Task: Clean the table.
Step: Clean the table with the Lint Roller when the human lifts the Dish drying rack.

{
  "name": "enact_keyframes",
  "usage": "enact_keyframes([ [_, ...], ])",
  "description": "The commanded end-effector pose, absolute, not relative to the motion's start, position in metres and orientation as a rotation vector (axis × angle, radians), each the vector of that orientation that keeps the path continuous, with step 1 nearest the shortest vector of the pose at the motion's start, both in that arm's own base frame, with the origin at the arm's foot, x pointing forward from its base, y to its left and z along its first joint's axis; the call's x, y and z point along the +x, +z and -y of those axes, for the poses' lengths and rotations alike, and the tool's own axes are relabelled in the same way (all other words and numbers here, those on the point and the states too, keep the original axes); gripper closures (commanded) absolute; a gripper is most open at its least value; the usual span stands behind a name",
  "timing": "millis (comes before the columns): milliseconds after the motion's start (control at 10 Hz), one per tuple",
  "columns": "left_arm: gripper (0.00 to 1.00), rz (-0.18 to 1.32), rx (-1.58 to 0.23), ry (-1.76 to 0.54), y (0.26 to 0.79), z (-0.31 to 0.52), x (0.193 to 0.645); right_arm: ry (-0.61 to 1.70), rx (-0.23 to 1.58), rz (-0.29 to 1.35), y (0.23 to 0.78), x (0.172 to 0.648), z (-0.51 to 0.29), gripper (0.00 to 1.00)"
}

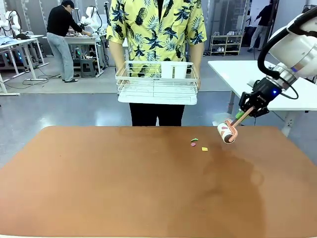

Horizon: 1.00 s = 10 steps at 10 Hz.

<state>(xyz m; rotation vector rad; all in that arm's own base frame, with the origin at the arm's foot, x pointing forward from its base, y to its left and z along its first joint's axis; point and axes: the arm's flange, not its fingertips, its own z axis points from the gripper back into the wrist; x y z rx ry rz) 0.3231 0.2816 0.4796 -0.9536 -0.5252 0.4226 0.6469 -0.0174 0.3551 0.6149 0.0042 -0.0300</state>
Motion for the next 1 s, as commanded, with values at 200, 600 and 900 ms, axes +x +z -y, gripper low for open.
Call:
enact_keyframes([
  [200,0.0,0.535,-0.97,0.412,0.481,-0.284,0.321,0.006,0.692,0.097,0.341,0.636,0.022,0.79],
  [600,0.0,0.535,-0.97,0.412,0.481,-0.284,0.321,-0.031,0.724,0.097,0.309,0.644,0.029,0.79],
  [900,0.0,0.535,-0.97,0.412,0.481,-0.284,0.321,-0.08,0.748,0.075,0.279,0.645,0.038,0.79],
])
